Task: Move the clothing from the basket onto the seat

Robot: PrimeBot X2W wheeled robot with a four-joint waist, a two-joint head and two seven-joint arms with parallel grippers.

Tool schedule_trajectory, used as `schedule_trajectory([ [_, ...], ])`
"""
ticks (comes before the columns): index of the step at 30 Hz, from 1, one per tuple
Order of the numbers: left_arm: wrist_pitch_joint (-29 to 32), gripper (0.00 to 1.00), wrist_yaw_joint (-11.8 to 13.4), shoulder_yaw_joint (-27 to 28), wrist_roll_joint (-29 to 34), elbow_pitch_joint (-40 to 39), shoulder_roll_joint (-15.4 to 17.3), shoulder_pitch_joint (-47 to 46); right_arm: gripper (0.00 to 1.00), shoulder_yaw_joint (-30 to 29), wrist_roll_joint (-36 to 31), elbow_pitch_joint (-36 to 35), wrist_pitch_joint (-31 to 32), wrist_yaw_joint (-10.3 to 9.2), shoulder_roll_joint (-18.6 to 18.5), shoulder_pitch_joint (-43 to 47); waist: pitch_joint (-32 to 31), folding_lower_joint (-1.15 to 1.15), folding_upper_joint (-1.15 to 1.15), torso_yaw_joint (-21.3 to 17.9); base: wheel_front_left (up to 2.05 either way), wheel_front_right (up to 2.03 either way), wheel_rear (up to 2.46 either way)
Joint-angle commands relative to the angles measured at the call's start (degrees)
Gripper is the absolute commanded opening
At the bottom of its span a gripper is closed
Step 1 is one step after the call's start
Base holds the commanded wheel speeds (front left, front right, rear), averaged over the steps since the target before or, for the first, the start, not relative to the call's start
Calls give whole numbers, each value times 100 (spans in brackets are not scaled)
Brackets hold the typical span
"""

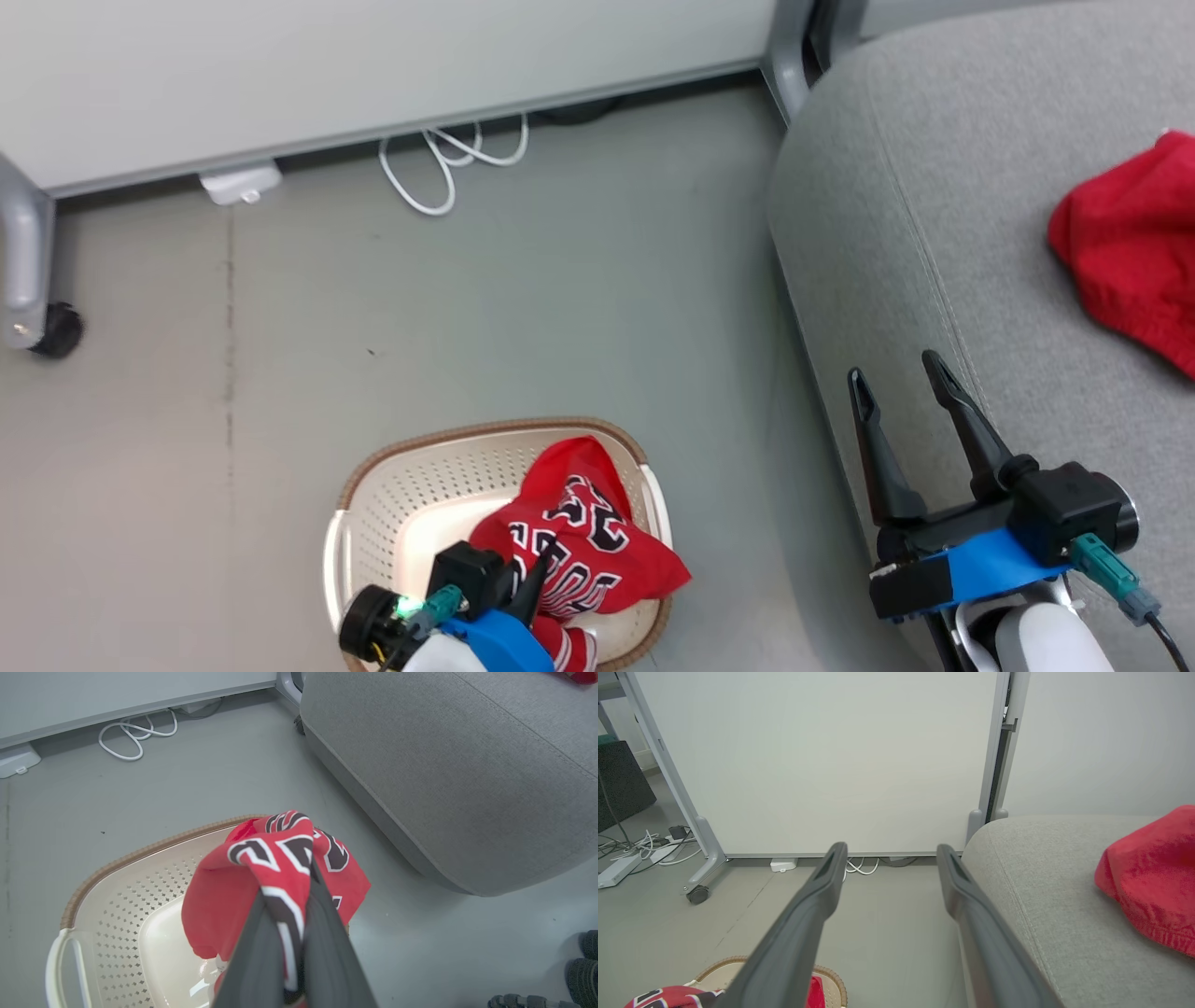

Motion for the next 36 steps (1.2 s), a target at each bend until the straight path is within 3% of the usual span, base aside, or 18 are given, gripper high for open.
schedule_trajectory([
  [1, -29, 0, -4, -49, -5, -173, -7, 153, 100, -36, -54, -31, 51, 3, -1, 129, -378, 2, 0, 305, 0, 0, 0],
  [8, -29, 0, -4, -599, -618, -321, 0, -362, 100, -12, -25, -93, 219, 3, -1, 439, -907, 2, 0, 549, 0, 0, 0],
  [21, -29, 0, -4, -1132, -1026, -760, -6, -695, 100, -15, 10, -212, 403, 3, -1, 783, -1389, 2, 0, 787, 0, 0, 0],
  [36, -28, 0, 94, -1784, -1674, -954, -5, -1694, 100, 131, 87, -160, 480, 3, -1, 907, -1553, 2, 0, 934, 0, 0, 0],
])
